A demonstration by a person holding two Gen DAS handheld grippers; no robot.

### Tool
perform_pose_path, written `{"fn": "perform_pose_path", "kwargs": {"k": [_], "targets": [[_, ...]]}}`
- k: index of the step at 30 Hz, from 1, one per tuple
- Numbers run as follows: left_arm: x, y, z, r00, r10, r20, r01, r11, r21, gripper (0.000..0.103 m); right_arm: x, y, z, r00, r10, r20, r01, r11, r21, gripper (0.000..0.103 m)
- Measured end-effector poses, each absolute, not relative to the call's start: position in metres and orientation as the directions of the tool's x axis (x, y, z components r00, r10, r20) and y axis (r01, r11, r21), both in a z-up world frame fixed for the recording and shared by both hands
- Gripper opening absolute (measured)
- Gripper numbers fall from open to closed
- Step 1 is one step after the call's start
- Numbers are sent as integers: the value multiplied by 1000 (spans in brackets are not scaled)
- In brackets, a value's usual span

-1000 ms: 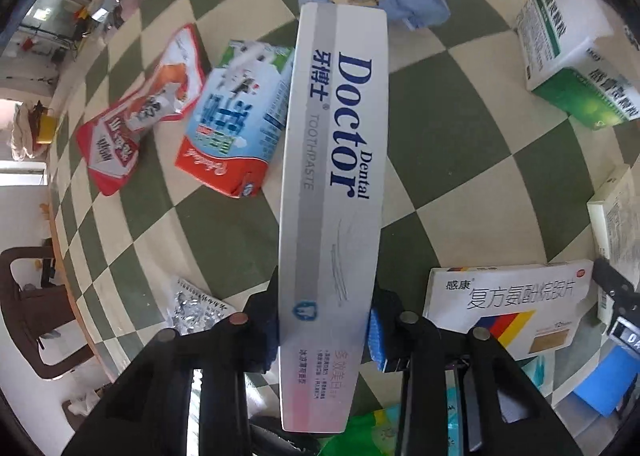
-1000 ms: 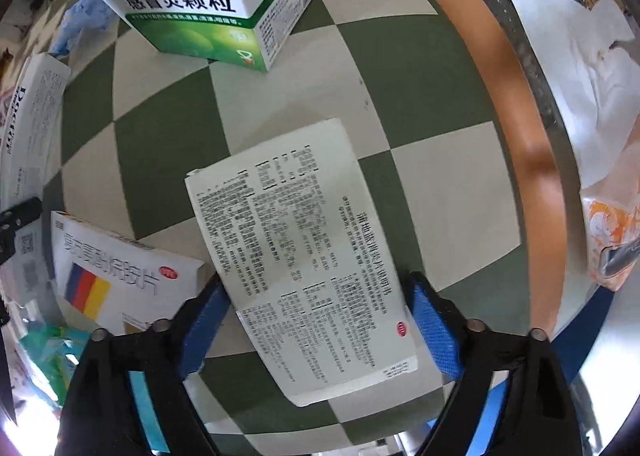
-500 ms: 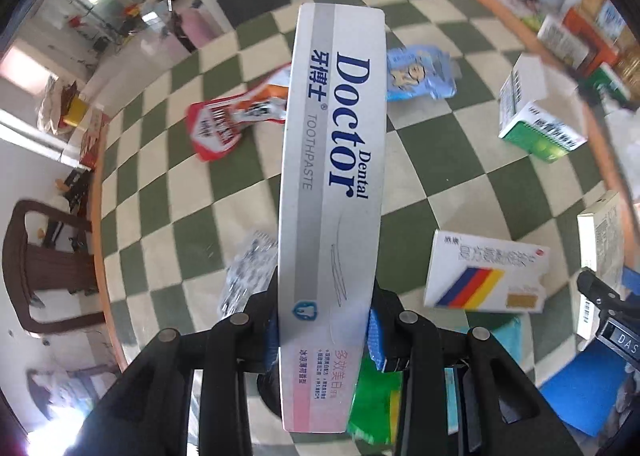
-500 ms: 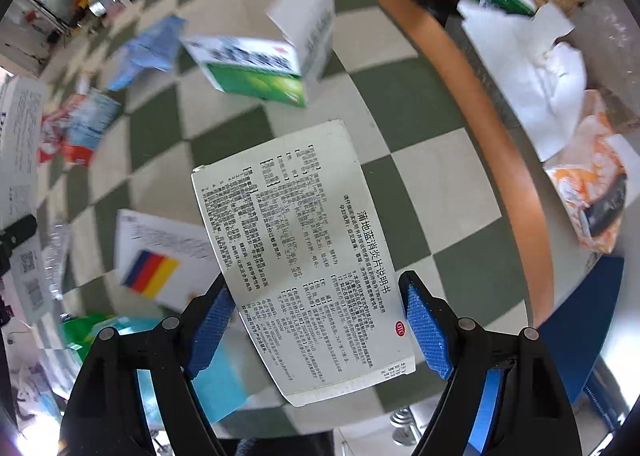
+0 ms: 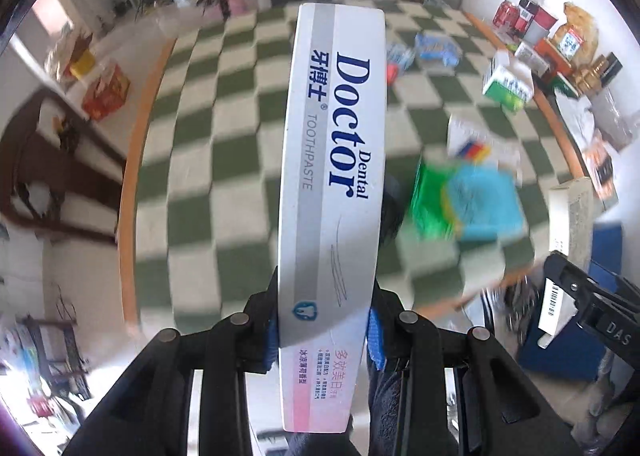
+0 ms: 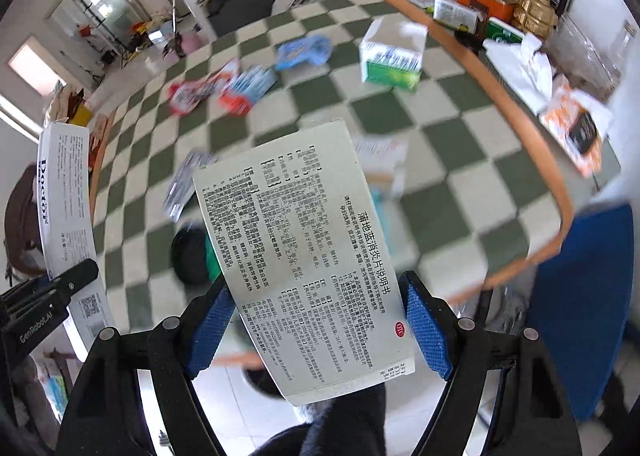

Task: Collect trash
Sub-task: 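Carry the leaflet and toothpaste box to the white bin and release both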

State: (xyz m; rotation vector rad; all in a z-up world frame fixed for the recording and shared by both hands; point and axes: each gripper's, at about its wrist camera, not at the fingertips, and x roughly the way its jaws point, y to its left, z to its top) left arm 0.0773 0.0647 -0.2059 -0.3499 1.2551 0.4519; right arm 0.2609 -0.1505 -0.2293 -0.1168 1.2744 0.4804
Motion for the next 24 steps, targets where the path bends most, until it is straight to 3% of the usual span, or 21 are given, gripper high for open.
{"fn": "perform_pose_path", "kwargs": {"k": [12,17,24], "targets": [[-92,41,-297,97,-161,-982,-608,771,-187,31,79,-156,-303,-6,236,-972,-433,875,216,82],[-112,34,-388,50,-268,-962,-673,703,-231,31,41,-156,-371,-110,187,-976,-465,858,216,82],[-105,47,-557,13,-391,-920,-760,594,-263,32,22,-157,-533,-242,151,-958,-414,877,243,82]]}}
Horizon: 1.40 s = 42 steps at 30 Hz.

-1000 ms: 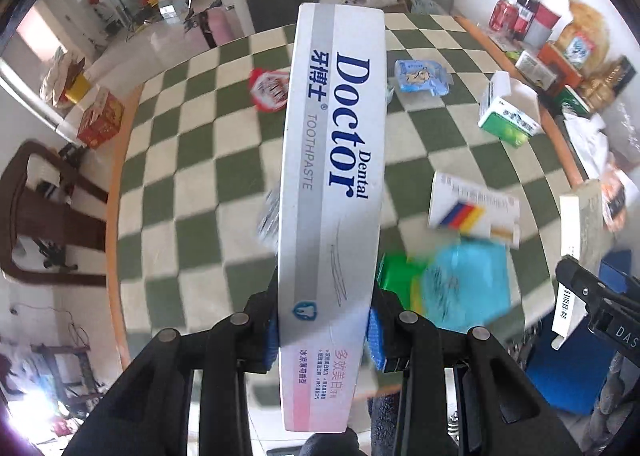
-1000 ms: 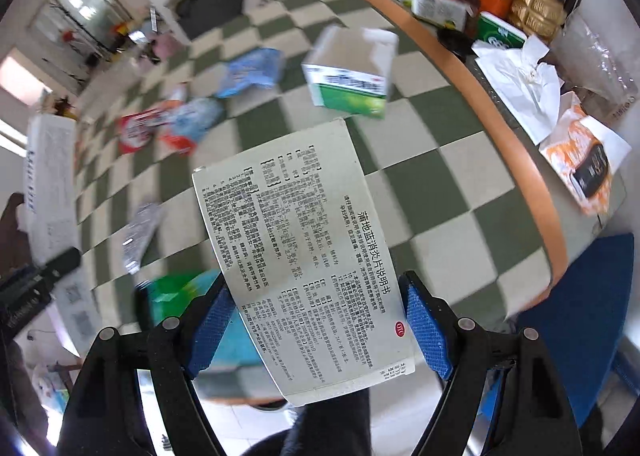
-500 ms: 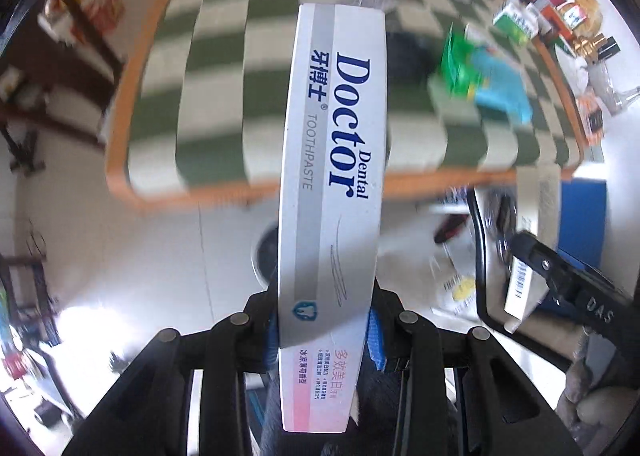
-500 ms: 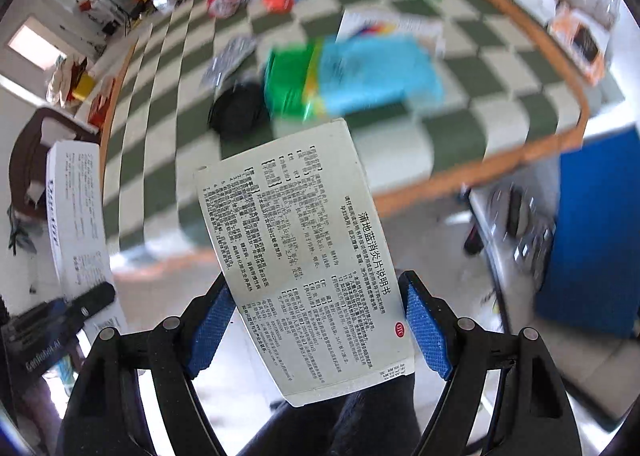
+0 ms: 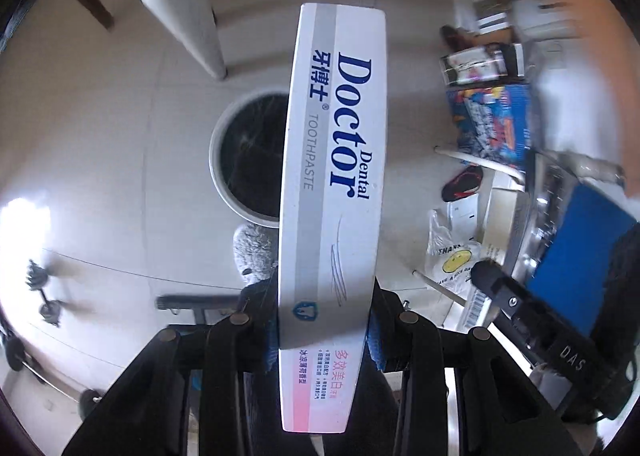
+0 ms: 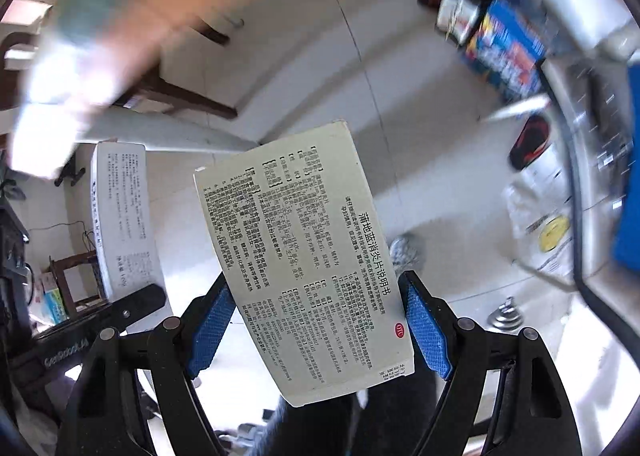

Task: Collect trash
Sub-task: 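Carry the leaflet and toothpaste box to the white bin and release both, then grasp the blue-green bag with the right tool while the left tool grasps the black lid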

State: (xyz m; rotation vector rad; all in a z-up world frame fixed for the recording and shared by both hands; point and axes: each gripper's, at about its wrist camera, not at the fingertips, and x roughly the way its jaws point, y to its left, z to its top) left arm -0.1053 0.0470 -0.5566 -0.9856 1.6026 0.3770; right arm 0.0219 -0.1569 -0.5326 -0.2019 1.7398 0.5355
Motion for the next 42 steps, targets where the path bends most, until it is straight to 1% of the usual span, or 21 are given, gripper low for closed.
{"fn": "perform_pose_path", "kwargs": {"k": [3,5,7,9,10,11,13,14,15,16,17,20,26,30,33,42], "targets": [[-98,54,-626,-10,-442,-897,-771,575,-274,33,23,-150,-609,-304,150,-941,-370,891,262,82],[-93,57,-662,-19,-463,-886,-769,573,-283,33,24,-144,-650,-328,148,-933,-359,894,268,82],[-90,59,-689,-53,-457,-888,-767,588,-256,33,24,-137,-689,-344,150,-927,-352,894,276,82],[-89,63,-711,-71,-445,-893,-766,598,-238,46,23,-130,-727,-366,155,-917,-349,891,290,82],[-88,64,-722,-82,-433,-898,-765,605,-221,65,22,-125,-749,-384,159,-910,-343,890,300,83],[-88,66,-728,-76,-419,-905,-765,607,-216,77,20,-121,-762,-398,160,-903,-342,888,308,83],[-93,72,-734,-61,-380,-923,-769,607,-199,80,19,-115,-791,-421,168,-892,-330,887,322,83],[-94,74,-735,-59,-363,-930,-773,606,-188,88,20,-112,-801,-431,170,-886,-326,886,328,83],[-96,77,-735,-54,-346,-937,-781,600,-177,95,20,-111,-809,-439,175,-881,-321,885,336,84],[-98,80,-735,-48,-319,-947,-788,594,-160,103,19,-109,-818,-444,179,-878,-319,884,342,91],[-102,82,-731,-57,-289,-956,-786,603,-135,103,21,-107,-822,-442,180,-879,-321,883,343,103],[-113,89,-721,-83,-195,-977,-774,631,-60,103,17,-102,-823,-409,154,-900,-365,876,316,103],[-114,85,-706,-118,-80,-990,-738,674,34,103,8,-87,-806,-293,5,-956,-489,858,155,103],[-114,80,-698,-122,-87,-989,-738,674,31,103,4,-85,-798,-224,-66,-972,-545,836,69,103],[-114,76,-693,-129,-92,-987,-736,676,33,103,2,-87,-788,-199,-86,-976,-562,826,42,103],[-116,51,-646,-129,-104,-986,-731,682,24,103,-6,-94,-730,-158,-65,-985,-567,823,36,103]]}}
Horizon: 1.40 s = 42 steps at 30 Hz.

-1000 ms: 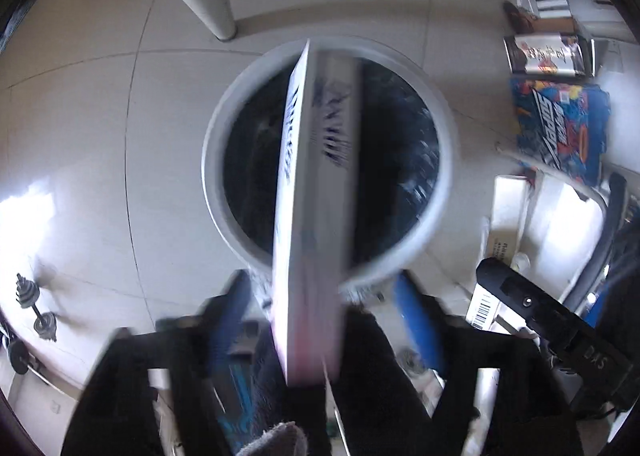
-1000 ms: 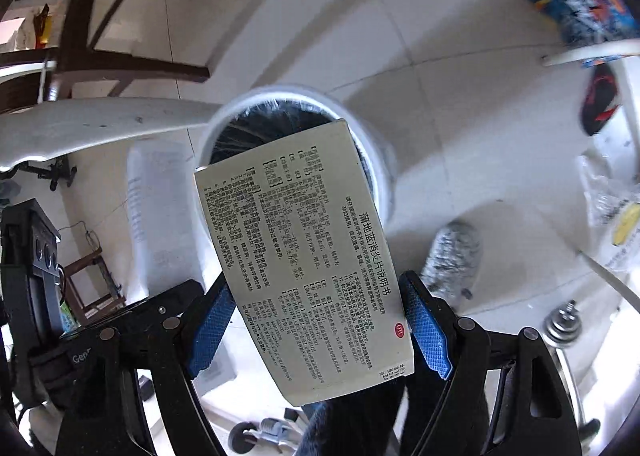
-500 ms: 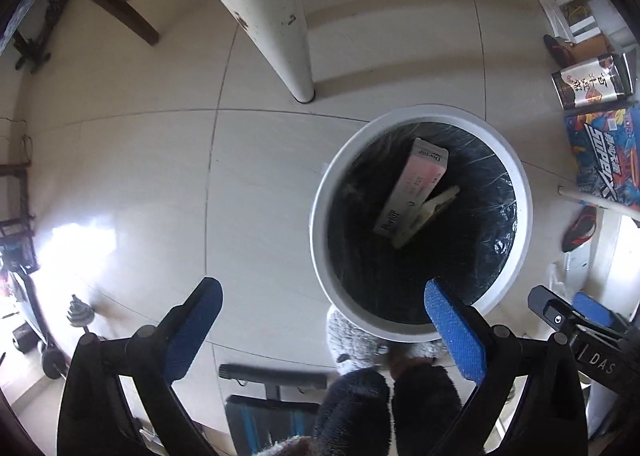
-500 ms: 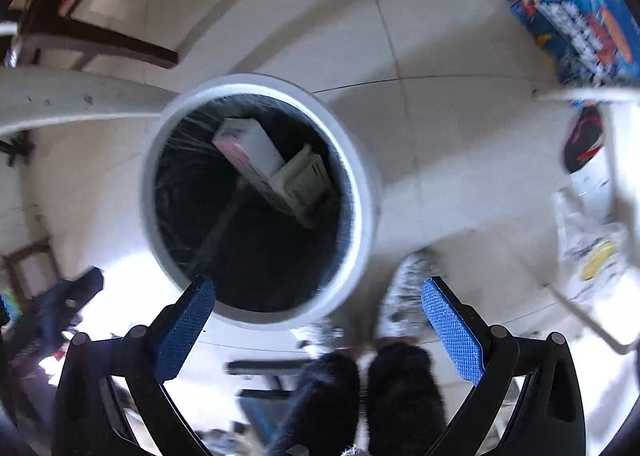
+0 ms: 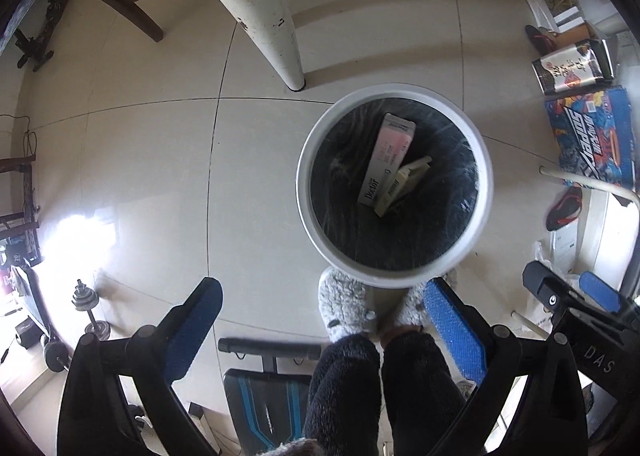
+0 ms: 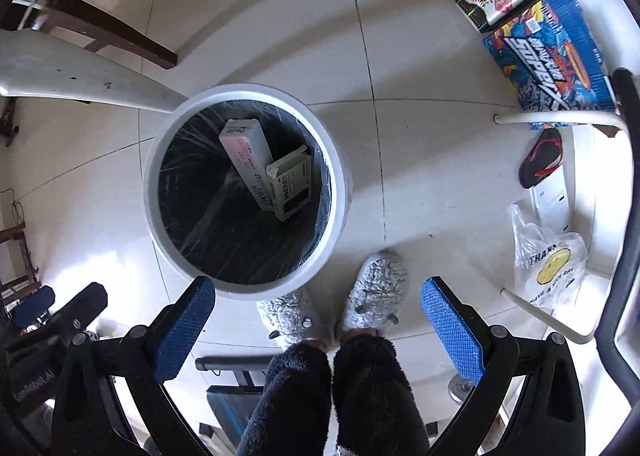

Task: Collect trash
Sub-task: 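Grasp the blue-green bag with the right tool while the left tool grasps the black lid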

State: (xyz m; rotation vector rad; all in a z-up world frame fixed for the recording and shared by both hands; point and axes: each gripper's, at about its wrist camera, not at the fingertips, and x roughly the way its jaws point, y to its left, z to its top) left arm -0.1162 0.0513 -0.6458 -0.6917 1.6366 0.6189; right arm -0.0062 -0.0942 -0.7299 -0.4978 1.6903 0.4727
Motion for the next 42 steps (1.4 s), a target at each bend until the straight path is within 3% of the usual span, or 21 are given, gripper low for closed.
{"fn": "perform_pose_path", "kwargs": {"k": [10,20,27,31,36,42], "targets": [[-129,32,-557,-107,-110,-988,-735,678,4,103,-13,-106,-641,-131,-27,-991,-566,823,53,103],[-146,18,-441,-74,-89,-993,-722,692,-8,103,-23,-120,-505,-122,31,-992,-559,823,94,103],[-104,28,-314,78,68,-995,-677,736,-2,103,-3,-130,-381,-98,139,-985,-483,859,169,103],[-58,38,-266,155,146,-977,-655,756,9,103,35,-136,-312,-26,211,-977,-432,879,201,103],[7,51,-249,184,163,-969,-655,755,3,103,111,-166,-254,77,278,-957,-284,927,247,103],[92,73,-273,156,108,-982,-694,719,-31,103,215,-197,-266,74,330,-941,-70,943,325,103]]}}
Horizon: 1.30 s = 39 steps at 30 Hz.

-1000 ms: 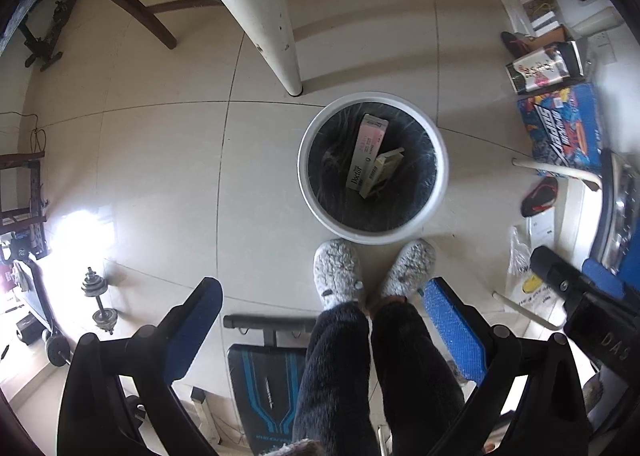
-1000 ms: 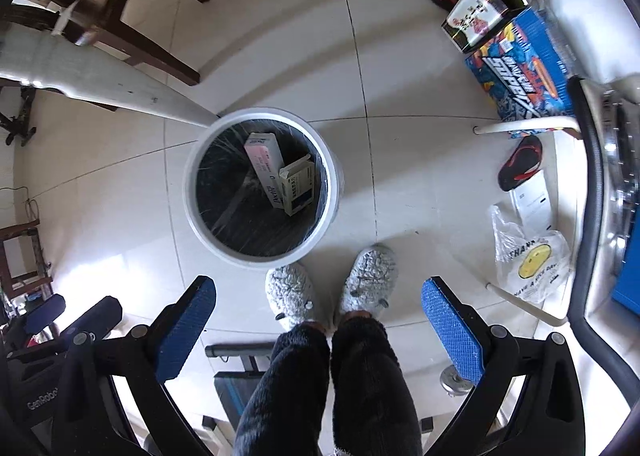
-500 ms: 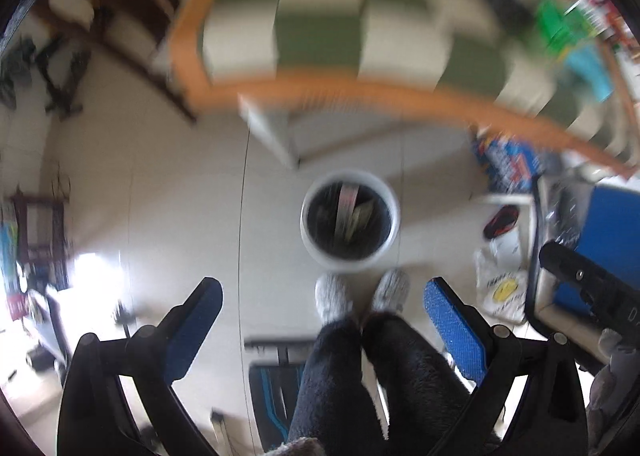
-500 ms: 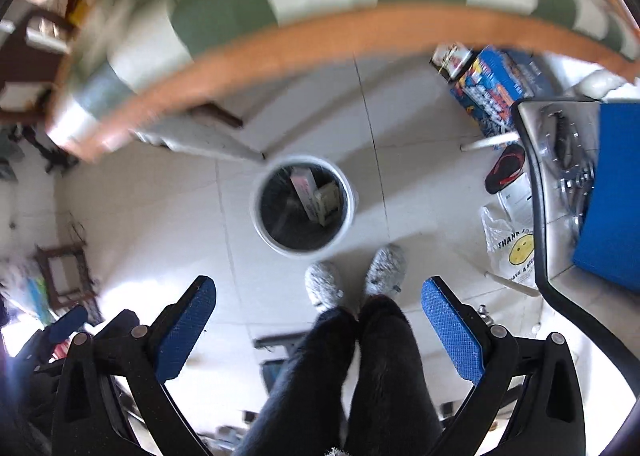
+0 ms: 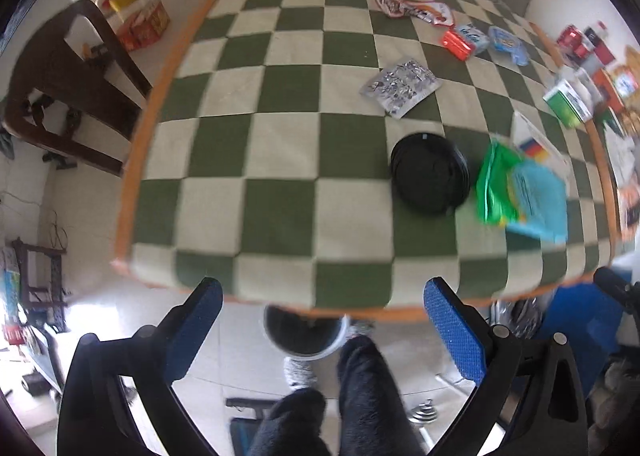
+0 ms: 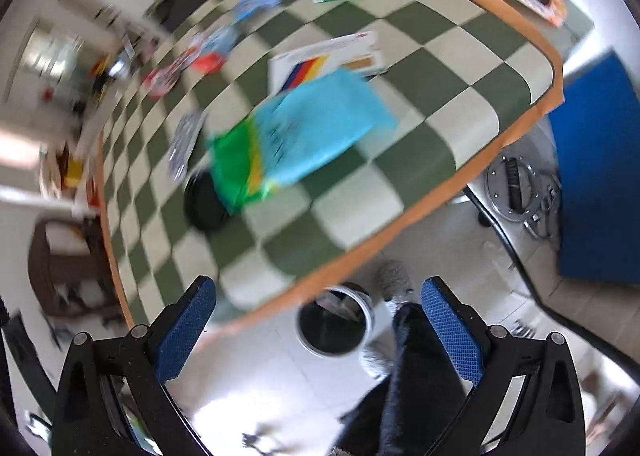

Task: Collect trash
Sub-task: 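Grasp the blue-green bag with the right tool while the left tool grasps the black lid, then carry the bag and black lid to the bin and release both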

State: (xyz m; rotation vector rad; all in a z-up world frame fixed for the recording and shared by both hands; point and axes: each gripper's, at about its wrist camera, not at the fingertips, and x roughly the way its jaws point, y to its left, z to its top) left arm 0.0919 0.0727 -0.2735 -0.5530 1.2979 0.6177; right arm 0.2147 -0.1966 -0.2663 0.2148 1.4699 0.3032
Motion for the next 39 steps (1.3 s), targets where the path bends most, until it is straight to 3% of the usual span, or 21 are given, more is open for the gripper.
{"fn": "perform_pose_path", "kwargs": {"k": [3,5,10,12,13,15,18,19,20,23,29,39], "targets": [[129,85,-293,136,48,-990,-716,695,-65,95,257,-195,-296,26,367,-930,40,929,368,92],[153,92,-314,108,13,-994,-722,688,-69,80,281,-191,-318,5,377,-926,90,922,376,87],[188,102,-349,66,-41,-997,-728,681,-76,78,316,-169,-365,-70,407,-911,169,904,392,81],[196,103,-360,51,-54,-997,-728,681,-74,72,325,-158,-377,-91,411,-907,174,903,392,80],[199,104,-366,36,-63,-997,-727,683,-69,63,327,-153,-382,-100,413,-905,175,903,393,78],[204,102,-364,44,-43,-998,-719,692,-62,60,332,-144,-390,-116,412,-904,170,905,390,71],[208,100,-360,49,-23,-999,-709,703,-51,26,336,-133,-392,-104,417,-903,151,904,400,59],[208,100,-359,54,-30,-998,-708,704,-60,8,338,-130,-392,-101,426,-899,143,900,411,52],[208,100,-359,52,-30,-998,-708,704,-58,3,338,-127,-392,-91,427,-899,140,900,413,48],[207,100,-358,30,6,-1000,-707,707,-17,3,341,-122,-385,-55,439,-897,120,895,430,29],[193,96,-347,25,62,-998,-701,712,26,2,338,-108,-361,0,464,-886,23,885,464,12],[137,90,-297,116,135,-984,-669,743,23,1,318,-116,-320,98,494,-864,-66,870,489,5]]}}
